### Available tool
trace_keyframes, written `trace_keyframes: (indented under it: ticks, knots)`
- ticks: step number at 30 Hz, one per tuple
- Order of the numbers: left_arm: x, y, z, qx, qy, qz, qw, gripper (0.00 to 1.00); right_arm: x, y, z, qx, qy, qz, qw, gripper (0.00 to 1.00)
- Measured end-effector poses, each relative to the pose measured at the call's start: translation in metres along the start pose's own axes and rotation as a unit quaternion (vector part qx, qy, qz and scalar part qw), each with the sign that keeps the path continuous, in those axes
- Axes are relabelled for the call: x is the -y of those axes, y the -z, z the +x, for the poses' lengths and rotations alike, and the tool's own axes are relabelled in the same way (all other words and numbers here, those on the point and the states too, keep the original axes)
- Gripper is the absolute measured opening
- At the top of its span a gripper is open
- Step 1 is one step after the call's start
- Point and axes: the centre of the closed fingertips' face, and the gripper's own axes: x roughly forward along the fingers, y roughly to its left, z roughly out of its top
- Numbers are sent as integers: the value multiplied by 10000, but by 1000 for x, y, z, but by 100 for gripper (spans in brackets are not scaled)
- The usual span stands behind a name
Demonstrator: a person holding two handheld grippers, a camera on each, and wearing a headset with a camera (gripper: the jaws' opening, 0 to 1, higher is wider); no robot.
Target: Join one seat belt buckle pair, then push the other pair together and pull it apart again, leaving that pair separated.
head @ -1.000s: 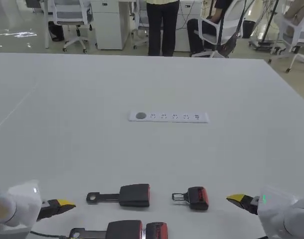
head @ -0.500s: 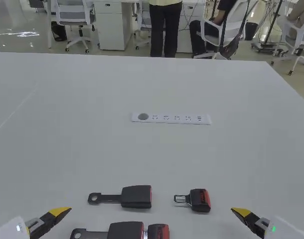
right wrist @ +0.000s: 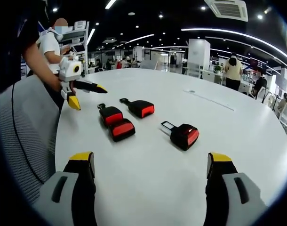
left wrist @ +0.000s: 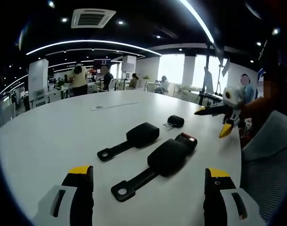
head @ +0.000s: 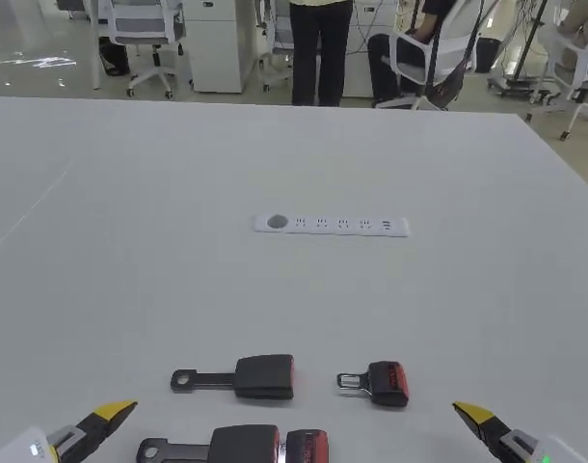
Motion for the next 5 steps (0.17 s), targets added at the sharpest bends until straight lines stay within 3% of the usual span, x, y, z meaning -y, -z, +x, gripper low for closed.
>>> trace_keyframes:
  ticks: [5]
  knots:
    - [-1,1,-2,-21,-22,-17,10000,100,-2,0,1,21,-7,24,10000,99]
